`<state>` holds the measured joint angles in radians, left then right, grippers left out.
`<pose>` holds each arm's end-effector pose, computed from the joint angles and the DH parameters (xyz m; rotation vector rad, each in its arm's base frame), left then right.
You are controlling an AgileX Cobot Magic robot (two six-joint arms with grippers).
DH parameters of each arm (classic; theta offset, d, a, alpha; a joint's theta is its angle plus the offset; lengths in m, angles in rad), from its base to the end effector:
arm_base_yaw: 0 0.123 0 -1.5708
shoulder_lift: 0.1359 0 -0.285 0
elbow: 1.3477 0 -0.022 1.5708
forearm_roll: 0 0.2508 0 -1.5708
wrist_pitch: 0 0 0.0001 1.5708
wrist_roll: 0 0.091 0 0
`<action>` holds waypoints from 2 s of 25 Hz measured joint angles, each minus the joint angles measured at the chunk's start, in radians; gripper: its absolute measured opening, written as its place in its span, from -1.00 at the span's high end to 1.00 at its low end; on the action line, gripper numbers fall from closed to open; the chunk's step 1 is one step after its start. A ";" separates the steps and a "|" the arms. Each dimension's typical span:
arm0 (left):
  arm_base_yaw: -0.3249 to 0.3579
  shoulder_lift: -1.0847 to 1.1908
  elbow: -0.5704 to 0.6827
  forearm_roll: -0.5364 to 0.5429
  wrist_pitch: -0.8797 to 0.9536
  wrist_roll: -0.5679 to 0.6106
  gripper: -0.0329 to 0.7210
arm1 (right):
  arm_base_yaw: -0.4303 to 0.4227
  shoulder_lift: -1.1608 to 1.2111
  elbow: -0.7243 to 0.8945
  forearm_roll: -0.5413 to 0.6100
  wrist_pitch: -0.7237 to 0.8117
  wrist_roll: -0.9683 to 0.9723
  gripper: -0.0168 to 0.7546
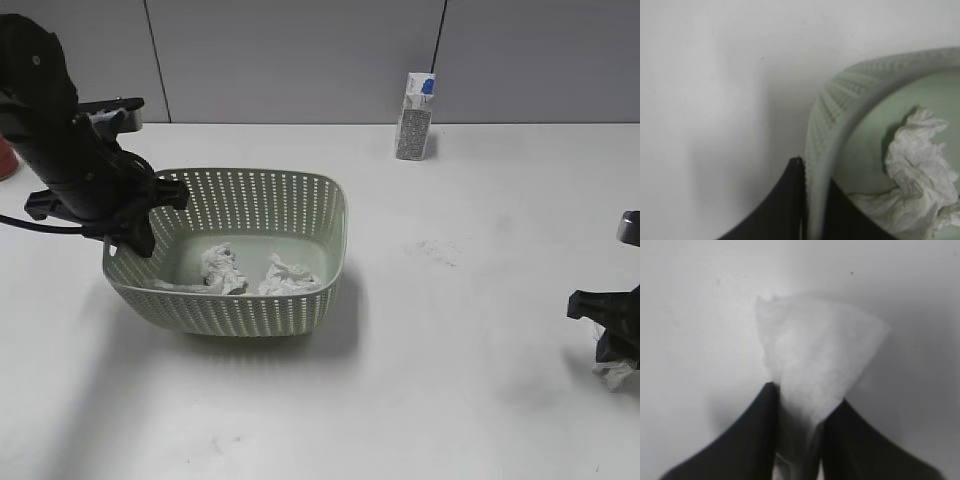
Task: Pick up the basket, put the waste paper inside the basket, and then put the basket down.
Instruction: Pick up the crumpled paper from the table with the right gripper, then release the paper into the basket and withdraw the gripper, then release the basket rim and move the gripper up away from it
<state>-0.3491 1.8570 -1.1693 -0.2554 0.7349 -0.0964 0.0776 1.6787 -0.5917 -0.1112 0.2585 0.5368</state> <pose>0.3315 -0.1371 0.1725 0.1217 2.9327 -0.3541 0.2503 0.0169 0.1139 0.5012 2.7849 0.0734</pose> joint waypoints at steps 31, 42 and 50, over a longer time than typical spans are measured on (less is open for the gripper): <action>0.000 0.000 0.000 -0.004 0.002 0.000 0.91 | 0.685 0.127 -0.663 0.246 0.019 -0.398 -0.69; 0.016 0.000 0.000 -0.007 0.010 0.000 0.91 | 0.342 0.127 -1.000 0.136 0.576 -0.481 -0.66; 0.023 0.066 -0.112 -0.003 0.037 -0.010 0.91 | 0.042 0.121 -1.015 0.111 0.911 -0.575 -0.57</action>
<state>-0.3260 1.9225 -1.2808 -0.2589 0.7723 -0.1065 0.1193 1.8000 -1.6068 0.0000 1.1695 -0.0377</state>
